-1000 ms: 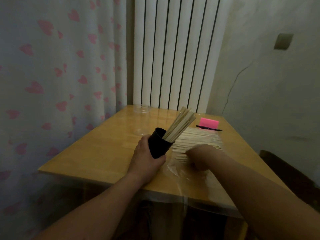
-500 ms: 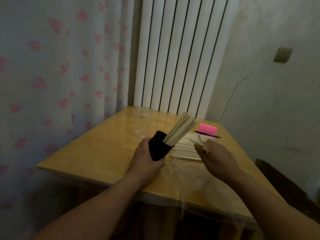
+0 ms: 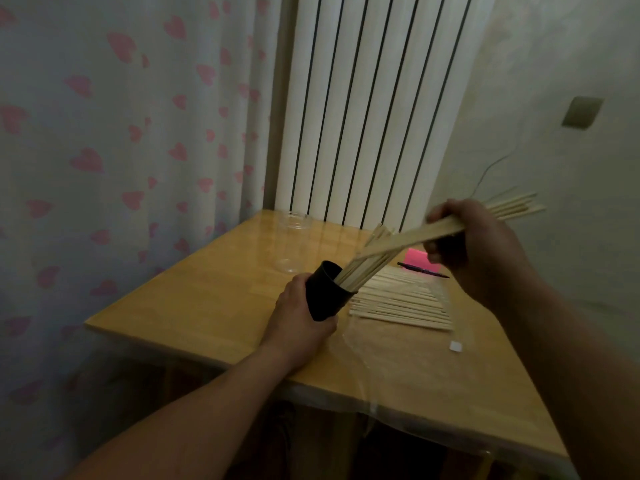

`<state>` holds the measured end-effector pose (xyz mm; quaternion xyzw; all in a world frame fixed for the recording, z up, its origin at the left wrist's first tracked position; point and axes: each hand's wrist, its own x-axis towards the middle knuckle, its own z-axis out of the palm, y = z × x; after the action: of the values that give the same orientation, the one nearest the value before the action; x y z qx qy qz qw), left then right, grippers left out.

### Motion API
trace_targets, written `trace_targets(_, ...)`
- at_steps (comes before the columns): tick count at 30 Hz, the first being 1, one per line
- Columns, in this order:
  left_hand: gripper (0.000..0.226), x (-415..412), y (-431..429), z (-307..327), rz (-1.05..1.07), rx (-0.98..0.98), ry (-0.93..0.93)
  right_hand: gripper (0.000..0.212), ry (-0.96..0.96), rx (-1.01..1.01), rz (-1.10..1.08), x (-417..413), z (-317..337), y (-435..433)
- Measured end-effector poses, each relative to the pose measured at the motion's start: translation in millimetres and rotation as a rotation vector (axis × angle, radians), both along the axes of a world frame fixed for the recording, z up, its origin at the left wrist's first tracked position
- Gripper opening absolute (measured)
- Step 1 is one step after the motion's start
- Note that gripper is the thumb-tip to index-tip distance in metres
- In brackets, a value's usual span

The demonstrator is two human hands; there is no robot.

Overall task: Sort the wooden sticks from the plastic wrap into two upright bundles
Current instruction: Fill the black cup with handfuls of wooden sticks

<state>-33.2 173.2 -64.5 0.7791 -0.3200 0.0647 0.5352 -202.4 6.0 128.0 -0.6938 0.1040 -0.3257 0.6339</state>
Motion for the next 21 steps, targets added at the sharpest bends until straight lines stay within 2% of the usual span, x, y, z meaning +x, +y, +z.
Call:
trace_targets(2, 0.08, 0.1, -0.2, 0.1, -0.002, 0.001, -0.002, 0.028, -0.021, -0.096, -0.049, 13.1, 5.2, 6.5)
trace_targets(6, 0.079, -0.2, -0.3, 0.5, 0.001, 0.005, -0.001, 0.027, 0.092, -0.387, -0.151, 42.4, -0.9, 12.0)
trace_targets(9, 0.078, -0.3, -0.8, 0.1, -0.009, 0.0, -0.004, 0.023, 0.194, -0.459, -0.249, 58.9, -11.5, 8.9)
trace_targets(13, 0.08, 0.1, -0.3, -0.9, -0.015, -0.005, 0.0, 0.012, 0.261, -0.377, -0.209, 74.7, -23.5, 0.1)
trace_targets(16, 0.08, 0.3, -0.2, -0.3, -0.021, -0.007, 0.006, 0.032, 0.233, -0.255, -0.16, 81.7, -34.9, 1.1)
trace_targets(21, 0.078, -0.4, -0.6, -0.2, -0.009, -0.013, 0.0, 0.066, 0.171, -0.124, -0.221, 84.8, -41.0, 3.8)
